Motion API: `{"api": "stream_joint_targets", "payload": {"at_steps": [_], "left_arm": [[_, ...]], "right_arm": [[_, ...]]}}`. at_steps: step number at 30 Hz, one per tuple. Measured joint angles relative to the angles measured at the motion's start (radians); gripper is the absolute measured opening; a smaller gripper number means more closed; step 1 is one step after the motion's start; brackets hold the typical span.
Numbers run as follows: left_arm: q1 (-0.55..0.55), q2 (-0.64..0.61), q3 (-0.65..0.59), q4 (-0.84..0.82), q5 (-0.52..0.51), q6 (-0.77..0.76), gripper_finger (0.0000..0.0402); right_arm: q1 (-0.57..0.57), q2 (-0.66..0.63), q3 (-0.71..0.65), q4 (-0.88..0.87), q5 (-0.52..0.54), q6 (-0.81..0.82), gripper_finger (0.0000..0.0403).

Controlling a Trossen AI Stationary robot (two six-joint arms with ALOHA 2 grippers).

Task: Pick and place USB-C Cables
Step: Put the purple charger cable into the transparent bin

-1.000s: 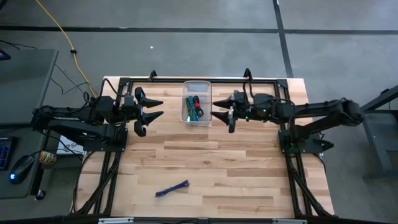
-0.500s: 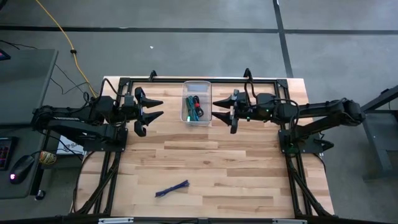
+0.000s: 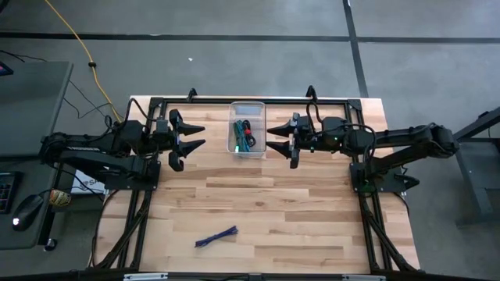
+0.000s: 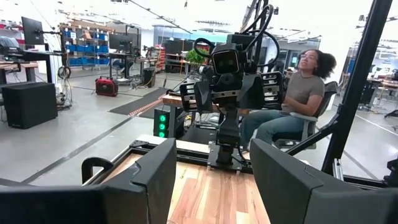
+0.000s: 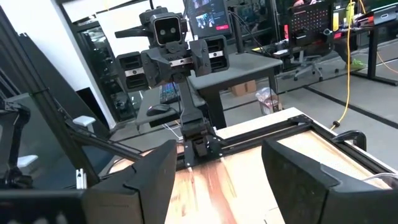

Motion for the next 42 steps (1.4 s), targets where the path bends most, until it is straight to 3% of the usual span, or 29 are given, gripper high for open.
{"api": "stream_joint_targets", "payload": {"at_steps": [18,25,30,37,42], "left_arm": [[-0.001,0.0,0.0,-0.006,0.0,-0.025,0.0186],[-0.04,0.042,0.058,-0.14,-0.001,-0.053,0.0194],[-0.164,0.183,0.216,-0.345,0.0,-0.076,0.0219],[-0.389,0.476,0.452,-0.813,0.004,-0.296,0.0258],[-0.553,0.66,0.479,-0.858,0.147,-0.524,0.0266]], "right_arm": [[0.0,0.0,0.0,-0.003,0.001,0.0,0.0226],[0.0,0.0,0.0,-0.004,0.001,0.0,0.0226],[0.0,0.001,0.001,-0.005,0.0,0.0,0.0226],[0.0,0.001,0.001,-0.024,0.0,-0.002,0.0226],[0.0,0.001,0.001,-0.058,-0.001,-0.037,0.0226]]}}
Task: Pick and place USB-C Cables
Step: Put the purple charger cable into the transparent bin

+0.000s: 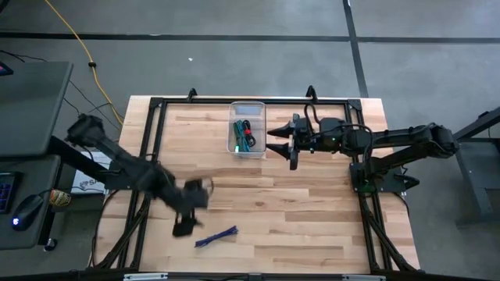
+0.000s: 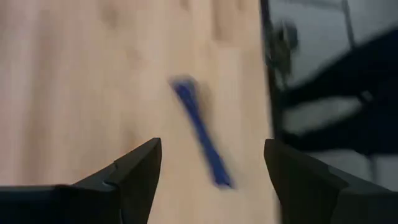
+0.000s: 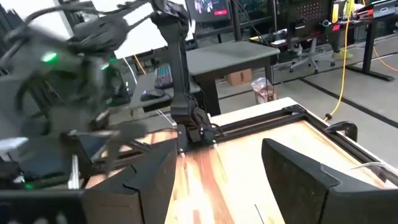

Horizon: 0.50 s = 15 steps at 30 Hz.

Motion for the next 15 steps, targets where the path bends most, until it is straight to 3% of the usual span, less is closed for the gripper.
{"api": "stream_joint_targets", "payload": {"at_steps": [3,7,15], "left_arm": [[-0.087,0.101,0.0,0.024,0.009,-0.129,0.0265],[-0.165,0.224,0.0,0.114,-0.079,-0.241,0.0263],[-0.199,0.432,0.0,0.252,-0.13,-0.346,0.0262]], "right_arm": [[0.0,0.0,0.0,-0.013,0.0,-0.016,0.0226],[0.0,0.0,0.0,-0.016,0.0,-0.019,0.0226],[-0.001,0.0,0.001,-0.057,-0.001,-0.046,0.0226]]}}
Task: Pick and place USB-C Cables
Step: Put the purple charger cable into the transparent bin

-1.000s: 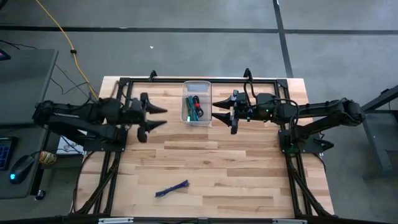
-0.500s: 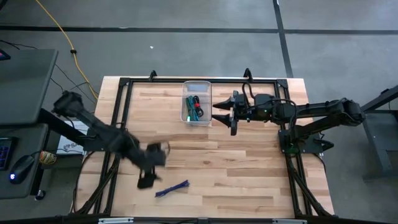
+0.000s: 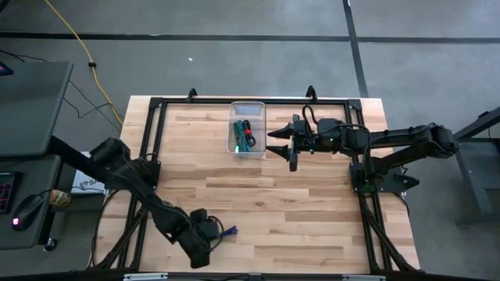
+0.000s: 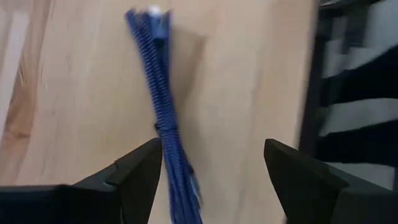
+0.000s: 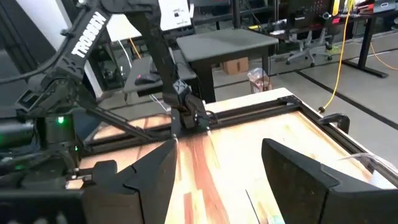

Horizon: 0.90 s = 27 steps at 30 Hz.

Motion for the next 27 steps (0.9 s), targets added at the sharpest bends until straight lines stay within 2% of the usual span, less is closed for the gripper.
{"api": "stream_joint_targets", "payload": {"at_steps": [12,16,20,25,27], "left_arm": [[0.008,0.161,0.004,-0.012,-0.064,-0.116,0.0261],[0.006,0.194,0.009,-0.032,-0.08,-0.131,0.024],[0.002,0.198,0.009,-0.074,-0.11,-0.132,0.0179],[0.022,0.186,0.008,-0.123,-0.096,-0.12,0.0042],[0.035,0.175,0.005,-0.124,-0.085,-0.087,0.0015]], "right_arm": [[0.0,0.0,0.0,-0.035,-0.001,-0.057,0.0226],[0.0,0.0,0.0,-0.035,0.0,-0.077,0.0226],[0.0,0.0,0.0,-0.038,0.0,-0.082,0.0226],[0.0,0.0,0.0,-0.042,0.0,-0.084,0.0226],[0.0,0.0,0.0,-0.044,0.0,-0.084,0.0226]]}}
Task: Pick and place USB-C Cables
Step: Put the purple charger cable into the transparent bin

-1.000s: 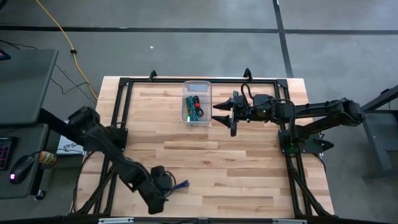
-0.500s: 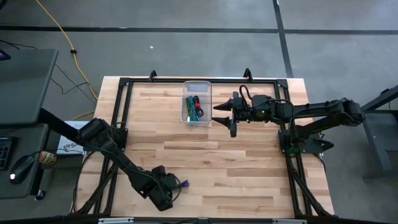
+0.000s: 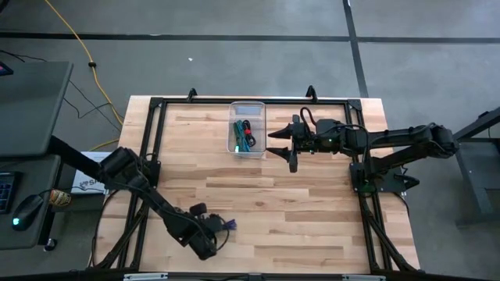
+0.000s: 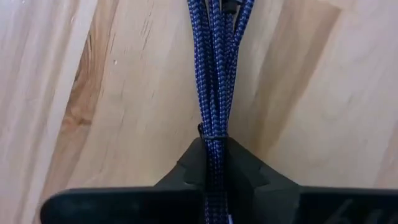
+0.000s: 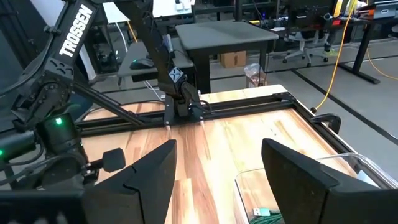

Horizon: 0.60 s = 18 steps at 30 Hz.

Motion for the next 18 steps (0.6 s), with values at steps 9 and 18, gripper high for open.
{"api": "stream_joint_targets", "payload": {"at_steps": [9,18], "left_arm": [[0.115,-0.16,-0.125,-0.113,-0.045,0.26,0.0004],[0.317,-0.748,-0.527,0.291,0.024,0.512,0.0001]], "right_arm": [[0.0,0.0,0.0,-0.006,0.0,0.003,0.0226],[0.0,0.0,0.0,0.003,0.0,0.091,0.0226]]}}
